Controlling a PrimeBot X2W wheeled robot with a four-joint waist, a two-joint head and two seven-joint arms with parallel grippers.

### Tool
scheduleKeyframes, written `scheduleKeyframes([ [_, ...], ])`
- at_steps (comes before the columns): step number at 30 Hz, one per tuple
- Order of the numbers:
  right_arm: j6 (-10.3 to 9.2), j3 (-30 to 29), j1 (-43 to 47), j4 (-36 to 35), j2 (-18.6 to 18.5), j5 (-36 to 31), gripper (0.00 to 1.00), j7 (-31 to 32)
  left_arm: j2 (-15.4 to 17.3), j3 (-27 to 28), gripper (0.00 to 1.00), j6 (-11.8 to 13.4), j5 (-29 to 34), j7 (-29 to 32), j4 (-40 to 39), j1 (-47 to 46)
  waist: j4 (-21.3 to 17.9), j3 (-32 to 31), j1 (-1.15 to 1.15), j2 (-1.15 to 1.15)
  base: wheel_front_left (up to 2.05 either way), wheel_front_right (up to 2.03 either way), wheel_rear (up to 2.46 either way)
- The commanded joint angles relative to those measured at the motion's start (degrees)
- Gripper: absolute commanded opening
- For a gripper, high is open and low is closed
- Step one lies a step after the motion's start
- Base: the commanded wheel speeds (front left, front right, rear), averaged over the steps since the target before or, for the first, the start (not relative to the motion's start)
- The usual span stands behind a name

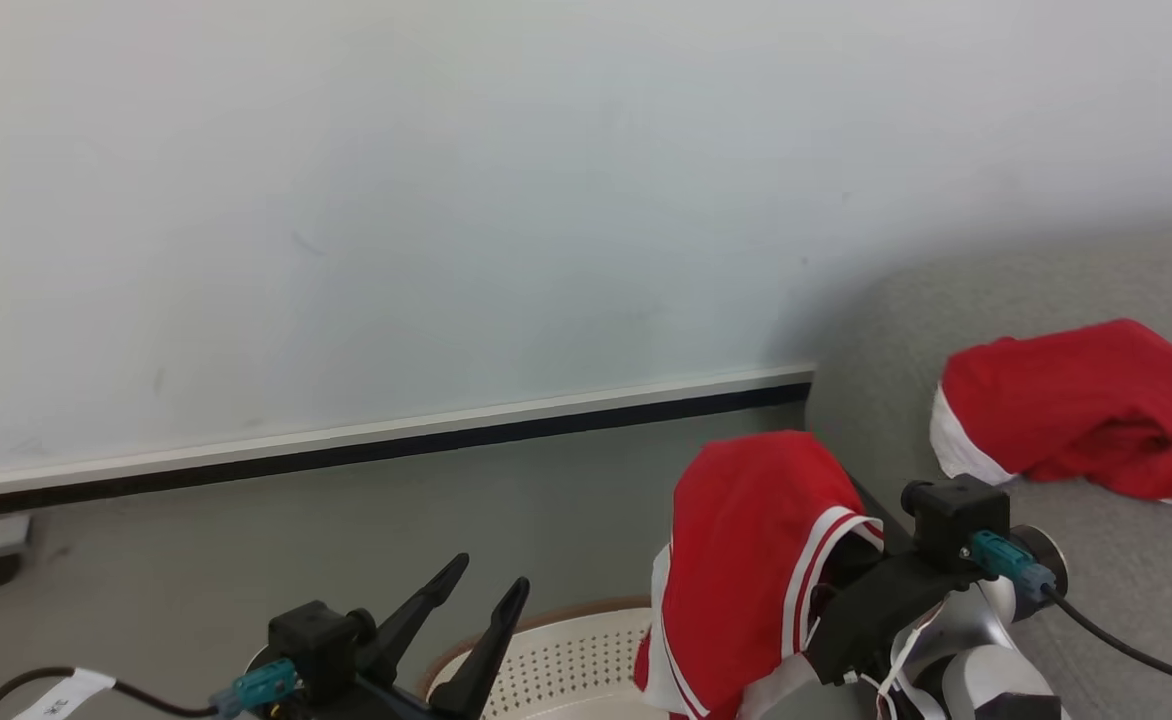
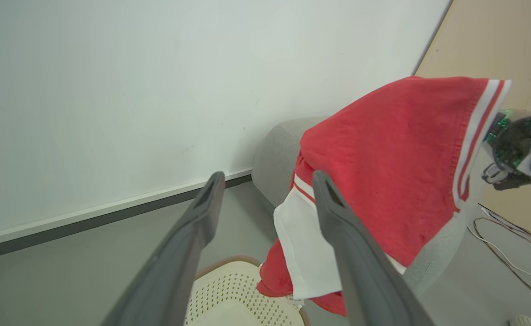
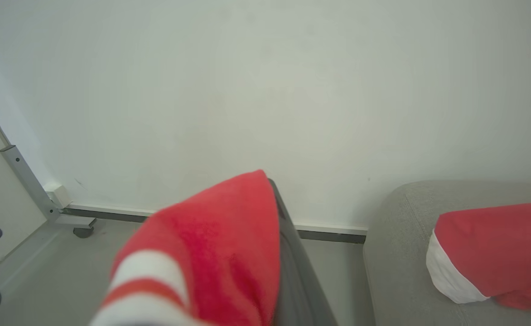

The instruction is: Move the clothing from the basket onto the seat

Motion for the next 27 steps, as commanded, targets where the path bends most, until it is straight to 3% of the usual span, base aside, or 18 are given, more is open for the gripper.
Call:
scheduleKeyframes([
  [1, 0.00, 0.0, 0.6, -0.6, -0.5, -0.1, 0.00, 0.2, 0.4, 0.3, 1.00, 0.2, 0.0, -0.6, -0.1, 1.0, -2.5, 1.1, 0.00, 0.00, 0.00, 0.00, 0.00],
  [19, 0.00, 0.6, 1.6, -6.7, -1.2, -0.1, 0.00, 2.8, 0.6, 1.9, 1.00, 1.1, 1.9, -0.9, -4.2, 1.7, -23.3, 5.4, 0.00, 0.00, 0.00, 0.00, 0.00],
  [22, 0.00, 0.6, 2.0, -6.9, -1.1, -0.2, 0.00, 2.6, 0.8, 1.5, 1.00, 1.1, 2.2, -0.5, -4.1, 1.3, -26.0, 6.1, 0.00, 0.00, 0.00, 0.00, 0.00],
  [27, 0.00, -2.6, 3.8, -8.1, -0.1, -1.3, 0.00, 1.6, 0.9, -0.4, 1.00, -0.5, 3.0, 1.5, -3.6, -1.4, -27.0, 8.2, 0.00, 0.00, 0.00, 0.00, 0.00],
])
